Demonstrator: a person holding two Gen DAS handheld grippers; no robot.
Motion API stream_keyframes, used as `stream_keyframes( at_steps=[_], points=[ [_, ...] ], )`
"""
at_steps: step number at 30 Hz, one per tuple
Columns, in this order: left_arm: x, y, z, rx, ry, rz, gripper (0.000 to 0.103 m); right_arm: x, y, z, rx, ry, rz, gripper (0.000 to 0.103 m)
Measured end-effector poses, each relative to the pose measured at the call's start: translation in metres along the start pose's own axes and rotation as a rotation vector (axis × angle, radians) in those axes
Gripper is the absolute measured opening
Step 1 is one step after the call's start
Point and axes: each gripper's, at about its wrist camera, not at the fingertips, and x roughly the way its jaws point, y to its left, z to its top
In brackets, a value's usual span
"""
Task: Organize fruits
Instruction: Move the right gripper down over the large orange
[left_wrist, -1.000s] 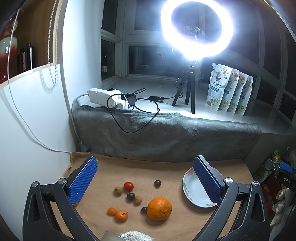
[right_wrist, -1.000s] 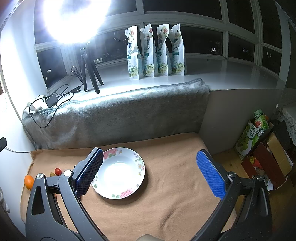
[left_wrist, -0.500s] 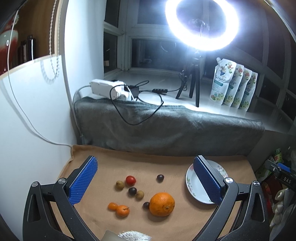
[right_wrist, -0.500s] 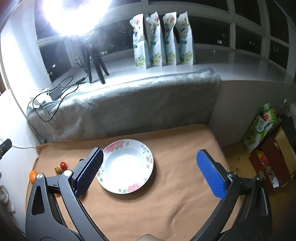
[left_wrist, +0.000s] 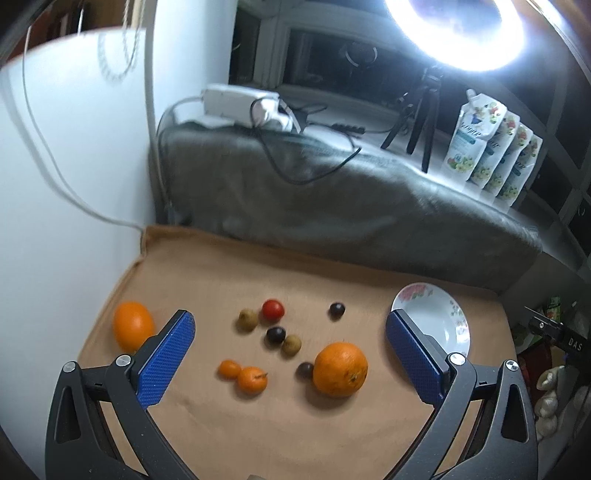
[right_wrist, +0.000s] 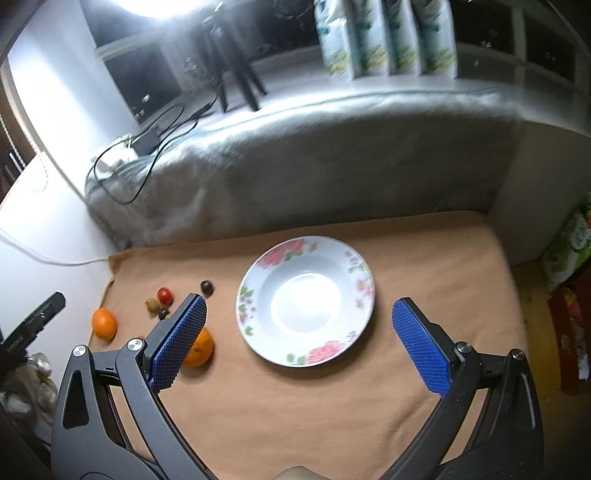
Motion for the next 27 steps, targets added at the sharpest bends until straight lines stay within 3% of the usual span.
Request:
stream_keyframes(
  at_steps=[9,15,27],
  points=[
    [0.024,0.015,-0.024,-0.105,0.127,-0.078,0.096,0.047,0.027,0.018,-0.076,0.138,0.152,0.103],
    [0.043,0.016,-0.046,-0.172,0.225,-0.155,0.09,0.086,0.063,0.028,-0.196,0.251,0.245,0.103],
    [0.076,0.023,-0.073,-0.336,0.358,-0.261,0.08,0.155,0.119,0.014,-0.382,0.492,0.369,0.103]
  ],
)
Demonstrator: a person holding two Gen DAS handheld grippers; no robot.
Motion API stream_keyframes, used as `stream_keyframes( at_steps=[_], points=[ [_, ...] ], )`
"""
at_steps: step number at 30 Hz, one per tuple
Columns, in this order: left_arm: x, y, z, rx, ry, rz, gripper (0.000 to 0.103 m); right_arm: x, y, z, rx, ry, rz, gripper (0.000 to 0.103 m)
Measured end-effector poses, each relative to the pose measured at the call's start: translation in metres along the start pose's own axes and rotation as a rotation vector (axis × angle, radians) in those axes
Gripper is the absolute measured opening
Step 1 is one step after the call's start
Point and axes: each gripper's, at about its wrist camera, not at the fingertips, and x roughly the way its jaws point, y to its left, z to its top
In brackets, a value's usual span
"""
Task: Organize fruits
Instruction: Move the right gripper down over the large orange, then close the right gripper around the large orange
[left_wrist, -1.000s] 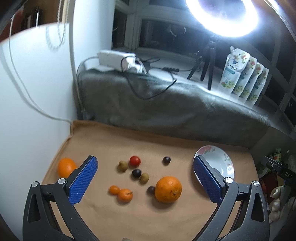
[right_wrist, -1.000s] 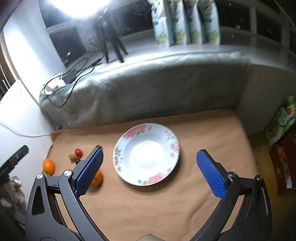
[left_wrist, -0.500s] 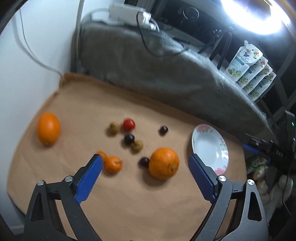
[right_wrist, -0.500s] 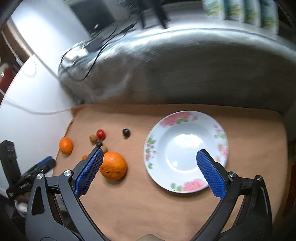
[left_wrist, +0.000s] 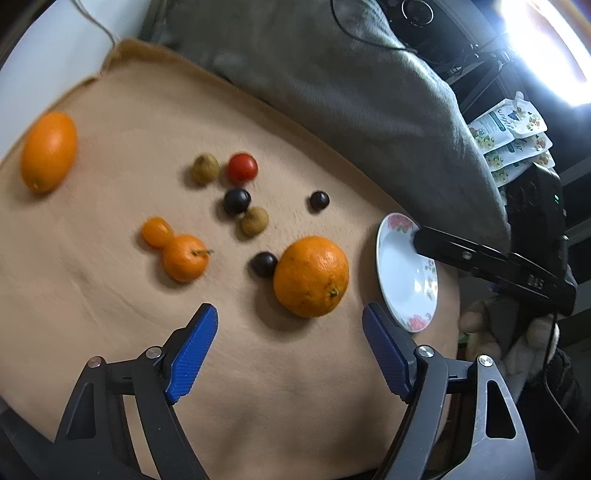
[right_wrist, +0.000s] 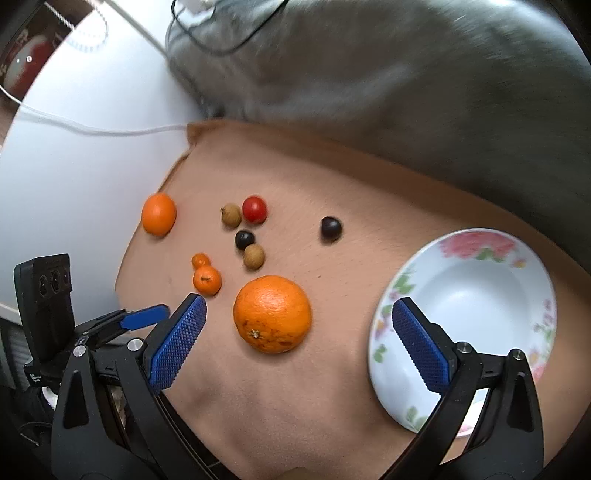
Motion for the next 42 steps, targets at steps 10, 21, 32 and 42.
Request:
stream_keyframes(
  at_steps=[10,21,32,42],
  points=[
    [0.022,0.001,0.0,-0.022,0.063,-0.063,0.07,0.042,0.007,0.007,-0.024,0.109,0.065,0.095],
    [0.042,0.003,0.002,-0.031,0.109,-0.112,0.062,0.067,0.014,0.007,-0.012,0.162,0.093,0.094],
    [0.053,0.002,0.004,-0.035,0.137,-0.127,0.052,0.083,0.013,0.005,0.005,0.206,0.107,0.085],
    [0.044,0.005,0.006,-0.038,0.131,-0.106,0.044,0.087,0.009,0.003,0.021,0.205,0.098,0.075]
  ],
)
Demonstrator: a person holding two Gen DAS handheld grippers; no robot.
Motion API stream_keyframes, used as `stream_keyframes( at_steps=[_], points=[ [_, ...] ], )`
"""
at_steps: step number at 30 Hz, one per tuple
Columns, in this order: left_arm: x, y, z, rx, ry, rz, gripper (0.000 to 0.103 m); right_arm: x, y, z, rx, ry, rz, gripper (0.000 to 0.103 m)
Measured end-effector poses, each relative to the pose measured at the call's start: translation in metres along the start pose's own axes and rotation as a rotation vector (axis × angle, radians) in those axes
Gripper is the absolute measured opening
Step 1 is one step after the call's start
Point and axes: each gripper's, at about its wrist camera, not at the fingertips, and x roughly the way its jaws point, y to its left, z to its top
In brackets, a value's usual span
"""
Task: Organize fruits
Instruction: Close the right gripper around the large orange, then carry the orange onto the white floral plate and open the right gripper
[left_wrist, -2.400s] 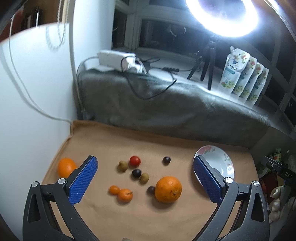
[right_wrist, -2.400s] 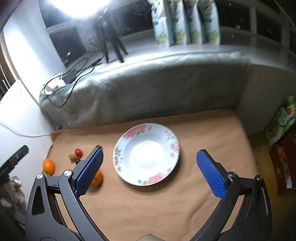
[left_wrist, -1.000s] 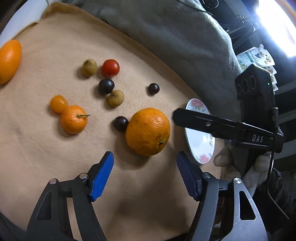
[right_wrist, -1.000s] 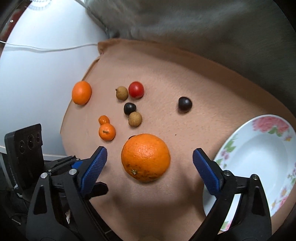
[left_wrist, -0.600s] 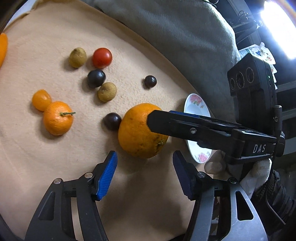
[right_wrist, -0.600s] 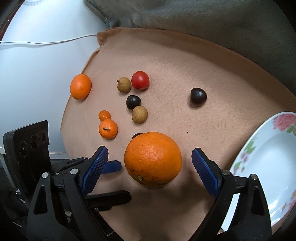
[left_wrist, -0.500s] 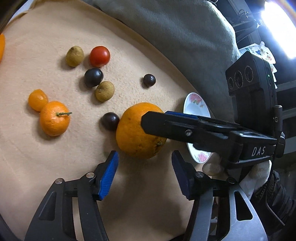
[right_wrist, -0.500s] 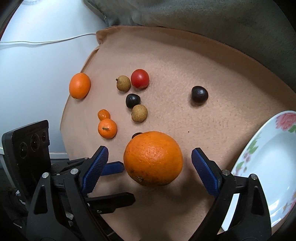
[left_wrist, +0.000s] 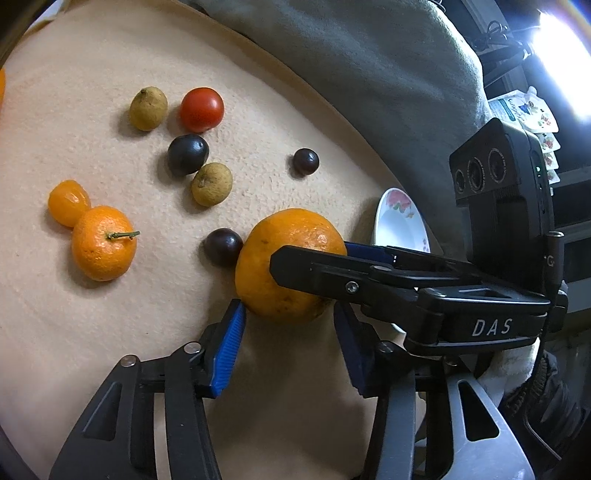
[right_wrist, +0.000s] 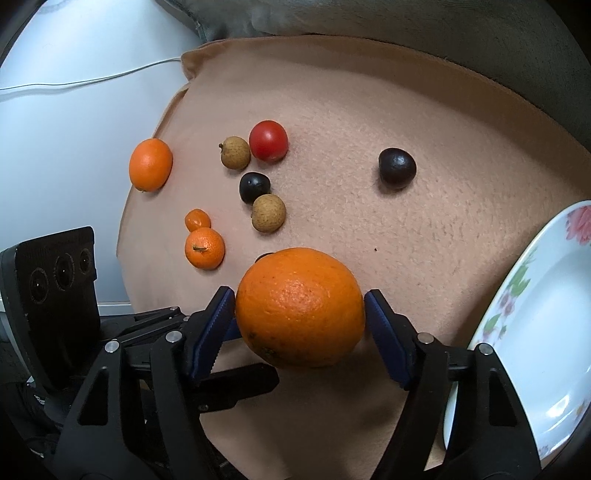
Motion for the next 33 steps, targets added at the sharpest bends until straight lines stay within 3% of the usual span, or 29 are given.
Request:
stream_keyframes(
  at_steps=[16,33],
  points=[
    [-0.008,-0.019,-0.003,0.101,-0.034,0.102,0.044,-0.012,-0.002,-0.012,0.047,-0.049,0.01,0.073],
    [0.009,-0.055,-0.002,0.204,-0.038,0.094,0.044,-0.049,-0.007,-0.035,0.089,-0.141,-0.007,0.073]
  ],
)
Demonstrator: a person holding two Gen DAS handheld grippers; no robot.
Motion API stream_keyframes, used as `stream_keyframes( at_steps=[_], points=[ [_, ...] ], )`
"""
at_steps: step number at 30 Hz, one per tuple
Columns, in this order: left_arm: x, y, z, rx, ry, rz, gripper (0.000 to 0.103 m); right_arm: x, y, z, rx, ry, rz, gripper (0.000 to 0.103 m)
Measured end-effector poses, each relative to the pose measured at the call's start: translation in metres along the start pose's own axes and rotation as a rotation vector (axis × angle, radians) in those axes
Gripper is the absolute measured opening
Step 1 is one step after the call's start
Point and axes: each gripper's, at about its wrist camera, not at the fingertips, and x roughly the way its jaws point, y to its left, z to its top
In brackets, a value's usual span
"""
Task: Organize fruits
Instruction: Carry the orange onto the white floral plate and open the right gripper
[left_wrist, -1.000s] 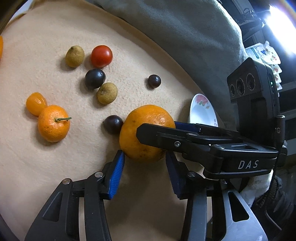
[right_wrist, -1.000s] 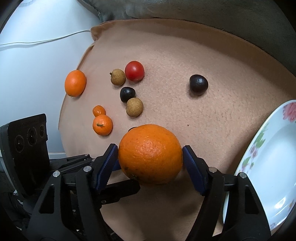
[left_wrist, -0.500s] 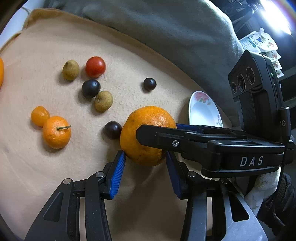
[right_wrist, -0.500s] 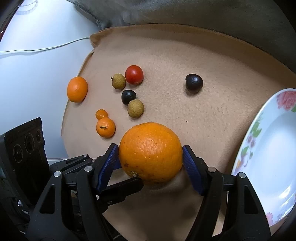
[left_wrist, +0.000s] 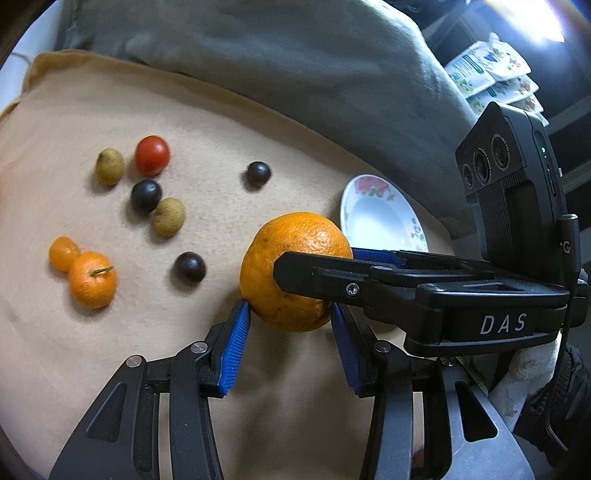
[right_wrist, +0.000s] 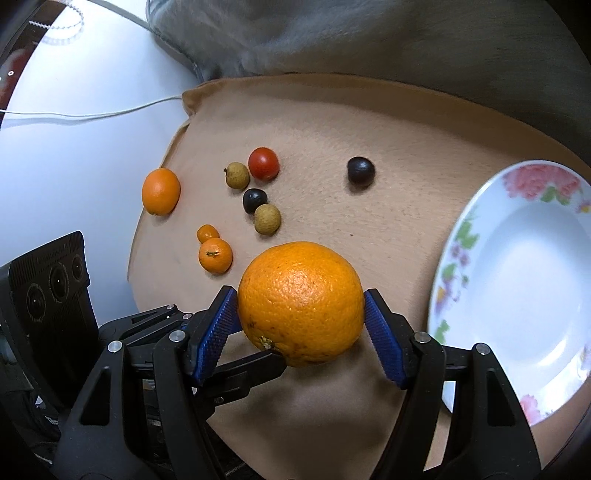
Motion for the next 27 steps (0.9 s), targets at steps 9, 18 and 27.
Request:
stream_keyframes(
  at_steps=[9,18,27],
  points=[
    [0.008,-0.027,0.001,0.071,0.025,-0.037,0.044,-0.028,-0.02,-0.014,0.058,-0.055,-0.022,0.073],
    [0.02,-0.055,0.006,0.128,0.049,-0.066,0.044,-0.052,-0.042,-0.027,0.119,-0.098,-0.042,0.073],
    [0.042,-0.078,0.006,0.172,0.098,-0.095,0.044,-0.065,-0.065,-0.044,0.187,-0.116,-0.063,0.072]
  ],
)
